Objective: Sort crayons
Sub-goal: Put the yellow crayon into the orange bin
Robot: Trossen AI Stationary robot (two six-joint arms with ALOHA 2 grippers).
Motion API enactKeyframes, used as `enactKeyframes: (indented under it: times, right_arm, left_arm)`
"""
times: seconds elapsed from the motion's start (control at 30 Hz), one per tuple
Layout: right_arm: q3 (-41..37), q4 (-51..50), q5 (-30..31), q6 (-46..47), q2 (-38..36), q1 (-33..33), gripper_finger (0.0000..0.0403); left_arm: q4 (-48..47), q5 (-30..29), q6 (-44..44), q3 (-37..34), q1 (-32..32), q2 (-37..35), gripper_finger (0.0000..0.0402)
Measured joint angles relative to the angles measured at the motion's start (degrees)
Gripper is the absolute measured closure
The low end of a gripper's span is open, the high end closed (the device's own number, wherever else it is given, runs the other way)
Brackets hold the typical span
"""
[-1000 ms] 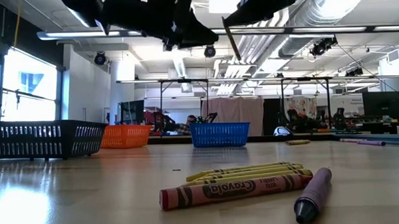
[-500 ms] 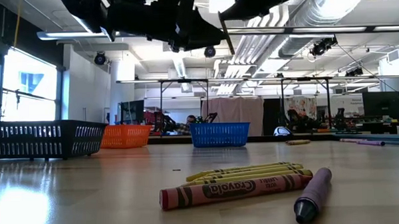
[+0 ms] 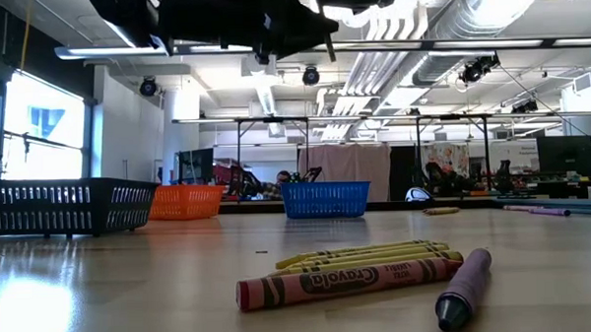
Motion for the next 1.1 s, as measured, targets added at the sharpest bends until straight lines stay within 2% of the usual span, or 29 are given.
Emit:
enactKeyframes:
  times: [0.1, 0.2, 0.3, 0.43, 0.47, 0.7, 0.77, 0.83, 0.93, 1.0, 1.1]
  right_arm:
    - [0.0, 1.3, 0.1, 0.0, 0.0, 0.6, 0.04]
    - [0.0, 1.7, 0.4, 0.0, 0.0, 0.8, 0.04]
    - [0.0, 2.2, 1.1, 0.1, 0.0, 0.8, 0.04]
    - [0.0, 2.3, 5.5, 0.5, 0.0, 0.8, 0.0397]
    - [0.0, 2.4, 6.5, 0.9, 0.0, 0.8, 0.0394]
    - [0.0, 0.6, 12.8, 4.7, -0.1, 0.5, 0.0332]
    - [0.0, -1.4, 14.0, 4.7, -0.2, 0.4, 0.0311]
    - [0.0, -4.5, 14.2, 4.8, -0.5, 0.4, 0.0293]
    - [0.0, -10.6, 14.3, 6.9, -1.0, 0.4, 0.0278]
    - [0.0, -14.1, 16.1, 8.8, -1.2, 0.4, 0.0275]
    - [0.0, -20.0, 18.1, 10.8, -1.5, 0.4, 0.0274]
  left_arm:
    - [1.7, -0.6, -1.0, 0.0, 0.0, 0.0, 0.0218]
    - [1.7, -0.4, -0.2, 0.0, -0.1, 0.0, 0.0245]
    - [1.7, -0.2, 0.9, 0.0, -0.1, 0.0, 0.0292]
    - [1.2, 0.5, 1.5, 0.0, -0.2, -0.2, 0.0375]
    - [1.1, 0.6, 1.7, 0.0, -0.2, -0.3, 0.0386]
    - [1.0, -1.3, 0.6, 0.0, 0.0, -0.4, 0.0395]
    - [-0.2, -4.7, 0.2, 0.0, 0.3, -0.7, 0.0395]
    - [-5.0, -11.2, 0.2, 0.0, 0.3, -2.1, 0.0393]
    - [-18.8, -24.2, -0.3, 0.0, 0.3, -5.5, 0.0393]
    - [-28.1, -32.4, -3.8, 0.0, 0.3, -8.2, 0.0392]
    - [-43.0, -39.0, -12.7, 0.1, 1.4, -11.8, 0.0392]
